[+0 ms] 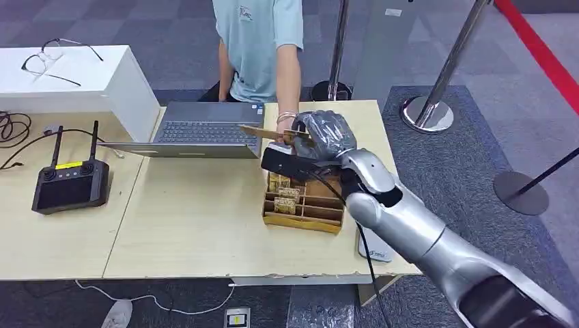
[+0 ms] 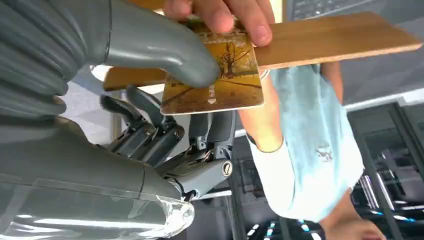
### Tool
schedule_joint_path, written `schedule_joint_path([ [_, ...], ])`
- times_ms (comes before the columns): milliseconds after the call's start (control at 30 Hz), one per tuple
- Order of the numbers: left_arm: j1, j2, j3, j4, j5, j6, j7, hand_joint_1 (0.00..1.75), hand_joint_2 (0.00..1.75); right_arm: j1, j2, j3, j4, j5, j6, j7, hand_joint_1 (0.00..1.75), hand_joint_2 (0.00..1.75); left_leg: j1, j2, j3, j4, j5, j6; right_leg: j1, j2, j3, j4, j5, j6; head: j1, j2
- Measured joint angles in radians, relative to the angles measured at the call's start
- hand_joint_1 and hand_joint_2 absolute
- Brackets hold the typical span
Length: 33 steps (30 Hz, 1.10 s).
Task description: Pass the card to the sensor for recognition and then transmit it.
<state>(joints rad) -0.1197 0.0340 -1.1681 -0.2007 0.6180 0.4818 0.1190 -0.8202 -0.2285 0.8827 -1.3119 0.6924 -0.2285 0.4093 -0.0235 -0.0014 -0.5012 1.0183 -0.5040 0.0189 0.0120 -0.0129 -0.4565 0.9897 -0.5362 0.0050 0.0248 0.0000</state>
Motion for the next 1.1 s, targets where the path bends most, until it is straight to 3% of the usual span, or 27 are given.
schedule_joint_path([
  [33, 0.0, 0.0, 0.0, 0.0, 0.0, 0.0, 0.0, 0.0, 1.75, 0.001, 0.0, 0.003, 0.005, 0.0, 0.0, 0.0, 0.0, 1.75, 0.0, 0.0, 0.0, 0.0, 0.0, 0.0, 0.0, 0.0, 0.0, 0.0, 0.0, 0.0, 0.0, 0.0],
  [167, 0.0, 0.0, 0.0, 0.0, 0.0, 0.0, 0.0, 0.0, 1.75, 0.008, 0.003, 0.009, 0.024, 0.008, -0.008, 0.003, 0.05, 1.75, 0.0, 0.0, 0.0, 0.0, 0.0, 0.0, 0.0, 0.0, 0.0, 0.0, 0.0, 0.0, -0.001, 0.0],
  [700, 0.001, 0.0, 0.0, 0.0, 0.004, 0.005, -0.014, 0.0, 1.75, 0.012, -0.006, 0.013, 0.02, 0.038, -0.016, 0.03, 0.0, 1.75, 0.0, 0.0, 0.0, 0.0, 0.0, 0.0, 0.0, 0.0, 0.0, 0.0, 0.0, 0.0, 0.0, 0.0],
  [933, 0.005, 0.0, 0.0, 0.0, 0.015, 0.004, -0.014, 0.0, 1.75, 0.003, -0.066, -0.012, -0.106, 0.104, 0.037, 0.105, 0.0, 1.75, 0.0, 0.0, 0.0, 0.001, 0.0, 0.0, 0.0, 0.0, 0.0, 0.0, 0.0, 0.0, 0.0, 0.0],
  [1100, 0.011, 0.0, 0.002, 0.0, 0.031, 0.012, -0.018, 0.0, 1.75, -0.01, -0.146, -0.052, -0.238, 0.142, 0.081, 0.166, 0.0, 1.75, 0.0, 0.0, 0.0, 0.002, 0.0, 0.0, 0.0, 0.0, 0.0, 0.0, 0.0, 0.0, 0.0, 0.0],
])
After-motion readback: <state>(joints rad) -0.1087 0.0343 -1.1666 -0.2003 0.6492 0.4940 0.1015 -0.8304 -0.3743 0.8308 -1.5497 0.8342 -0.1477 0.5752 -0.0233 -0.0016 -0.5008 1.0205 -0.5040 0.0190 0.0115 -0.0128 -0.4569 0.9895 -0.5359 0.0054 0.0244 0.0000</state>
